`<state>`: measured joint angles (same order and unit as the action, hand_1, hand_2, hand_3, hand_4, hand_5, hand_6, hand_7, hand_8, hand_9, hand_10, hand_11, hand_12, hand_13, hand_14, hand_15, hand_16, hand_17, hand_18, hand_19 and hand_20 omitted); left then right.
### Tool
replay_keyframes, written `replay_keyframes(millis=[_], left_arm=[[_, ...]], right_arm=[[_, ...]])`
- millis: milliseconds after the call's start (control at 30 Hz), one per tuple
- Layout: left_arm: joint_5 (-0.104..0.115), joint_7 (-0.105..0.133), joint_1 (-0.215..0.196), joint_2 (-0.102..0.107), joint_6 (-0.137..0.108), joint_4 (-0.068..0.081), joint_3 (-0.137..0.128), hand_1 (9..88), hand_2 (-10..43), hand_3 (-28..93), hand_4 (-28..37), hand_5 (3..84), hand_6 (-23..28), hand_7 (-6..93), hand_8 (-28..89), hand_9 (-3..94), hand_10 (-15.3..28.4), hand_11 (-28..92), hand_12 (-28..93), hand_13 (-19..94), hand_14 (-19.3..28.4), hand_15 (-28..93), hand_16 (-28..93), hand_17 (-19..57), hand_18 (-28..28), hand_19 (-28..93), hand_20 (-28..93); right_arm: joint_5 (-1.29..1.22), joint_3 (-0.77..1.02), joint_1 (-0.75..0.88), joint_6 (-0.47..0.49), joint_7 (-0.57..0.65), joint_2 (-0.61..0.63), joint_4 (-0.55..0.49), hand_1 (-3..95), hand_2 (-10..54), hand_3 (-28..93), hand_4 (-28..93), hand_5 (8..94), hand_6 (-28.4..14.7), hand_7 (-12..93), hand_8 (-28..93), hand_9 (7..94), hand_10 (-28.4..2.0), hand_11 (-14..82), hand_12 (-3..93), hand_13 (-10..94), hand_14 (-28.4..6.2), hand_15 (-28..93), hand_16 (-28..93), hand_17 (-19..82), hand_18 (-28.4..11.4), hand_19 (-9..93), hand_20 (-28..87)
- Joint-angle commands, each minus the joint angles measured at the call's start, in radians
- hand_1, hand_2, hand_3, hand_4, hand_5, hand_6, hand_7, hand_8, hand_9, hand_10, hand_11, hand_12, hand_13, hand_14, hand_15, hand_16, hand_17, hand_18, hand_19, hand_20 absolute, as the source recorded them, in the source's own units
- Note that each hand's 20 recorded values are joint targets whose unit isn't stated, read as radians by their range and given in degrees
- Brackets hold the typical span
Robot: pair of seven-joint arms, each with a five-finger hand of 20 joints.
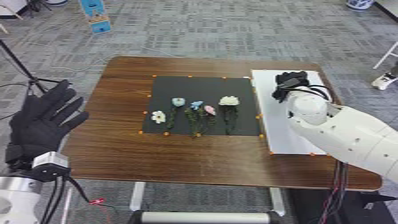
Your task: Arrange flowers
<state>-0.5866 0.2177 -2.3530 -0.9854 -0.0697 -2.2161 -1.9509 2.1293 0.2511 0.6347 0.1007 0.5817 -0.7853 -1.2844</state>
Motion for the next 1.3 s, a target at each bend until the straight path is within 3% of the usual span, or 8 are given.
replay_keyframes(millis=[33, 133, 233, 300, 400, 500, 867, 1300], left_arm=[[0.003, -0.005, -0.004, -0.009, 0.001, -0.004, 0.000, 20.7, -4.5, 65, -28.3, 28.0, 2.4, 15.1, -8, 23.6, 10.4, 13, 16, 19, 13.7, 11, 5, -11.1, 22.3, 40, 9], [0.003, -0.002, -0.002, -0.008, -0.002, -0.003, 0.001, 20.6, -4.5, 65, -28.3, 28.0, 2.4, 15.1, -8, 23.6, 10.3, 13, 16, 19, 13.7, 12, 5, -11.1, 22.3, 40, 9], [0.004, -0.001, -0.002, -0.007, -0.005, -0.004, 0.000, 20.7, -4.5, 65, -28.3, 28.0, 2.4, 15.1, -8, 23.6, 10.3, 13, 16, 19, 13.7, 12, 5, -11.1, 22.4, 40, 9], [0.004, 0.001, -0.005, -0.007, -0.010, -0.006, 0.001, 20.7, -4.5, 65, -28.3, 28.0, 2.4, 15.1, -8, 23.6, 10.3, 13, 16, 19, 13.7, 11, 5, -11.1, 22.3, 40, 9], [0.004, -0.001, -0.006, -0.009, -0.006, -0.006, 0.000, 20.8, -4.4, 65, -28.3, 27.8, 2.3, 15.2, -8, 23.6, 10.3, 13, 16, 19, 13.7, 11, 5, -11.1, 22.3, 40, 9], [0.005, -0.001, -0.004, -0.007, -0.006, -0.005, 0.001, 20.9, -4.3, 65, -28.3, 27.7, 2.2, 15.3, -9, 23.6, 10.3, 13, 16, 19, 13.7, 11, 5, -11.1, 22.4, 40, 9], [0.004, -0.007, -0.001, -0.006, -0.001, -0.004, 0.002, 21.1, -4.1, 65, -28.3, 27.7, 2.3, 15.4, -9, 23.7, 10.3, 13, 16, 19, 13.8, 11, 5, -11.1, 22.3, 40, 9], [0.005, -0.008, 0.000, -0.003, 0.003, -0.001, -0.003, 20.9, -3.9, 65, -28.3, 27.7, 2.3, 15.3, -9, 23.7, 10.3, 13, 16, 19, 13.8, 11, 5, -11.1, 22.3, 40, 9]], right_arm=[[-0.020, 0.029, 0.002, 0.114, 0.010, -0.017, 0.030, 28.5, -9.5, 85, -28, 39.3, -5.9, 20, -9, 43.1, -15.8, 17.1, 22.9, 53, -11.6, 81, 30, 23, -22.7, 80, 55], [-0.040, 0.042, 0.010, 0.149, 0.022, -0.025, 0.051, 28.7, -9.5, 85, -28, 39.9, -5.8, 19, -8, 45.9, -15.7, 16.1, 21.7, 53, -11.3, 81, 29, 23, -23.0, 80, 55], [-0.044, 0.024, 0.017, 0.069, 0.013, -0.016, 0.055, 31.7, -9.5, 86, -28, 44.8, -3.6, 23, -9, 52.9, -13.4, 22.3, 23.0, 55, -10.3, 79, 29, 25, -22.7, 80, 55], [-0.055, 0.017, 0.025, 0.006, -0.011, -0.006, 0.045, 36.3, -9.5, 85, -28, 53.1, -0.3, 31, -13, 61.2, -10.8, 31.4, 25.2, 59, -8.6, 79, 30, 26, -21.9, 81, 54], [-0.055, 0.012, 0.040, -0.086, -0.070, 0.008, 0.027, 44.8, -9.5, 79, -28, 62.6, 2.1, 39, 2, 75.2, -6.5, 20.6, 42.2, 64, -7.0, 77, 31, 30, -20.8, 82, 53], [-0.062, 0.017, 0.054, -0.120, -0.128, 0.019, -0.002, 50.2, -9.5, 79, -28, 70.9, 3.5, 42, 3, 84.2, -4.7, 18.7, 47.9, 68, -5.9, 76, 32, 32, -20.3, 83, 52], [-0.045, -0.023, 0.045, -0.187, -0.213, 0.031, -0.062, 50.8, -9.5, 80, -28, 73.3, 3.9, 43, 1, 86.3, -4.1, 18.7, 50.0, 69, -5.7, 76, 35, 33, -20.1, 84, 52], [-0.042, 0.058, 0.124, -0.151, -0.300, 0.128, -0.253, 50.3, -9.5, 81, -28, 74.2, 3.8, 43, 1, 86.8, -4.0, 19.3, 51.4, 69, -5.7, 77, 35, 33, -20.2, 84, 53]])
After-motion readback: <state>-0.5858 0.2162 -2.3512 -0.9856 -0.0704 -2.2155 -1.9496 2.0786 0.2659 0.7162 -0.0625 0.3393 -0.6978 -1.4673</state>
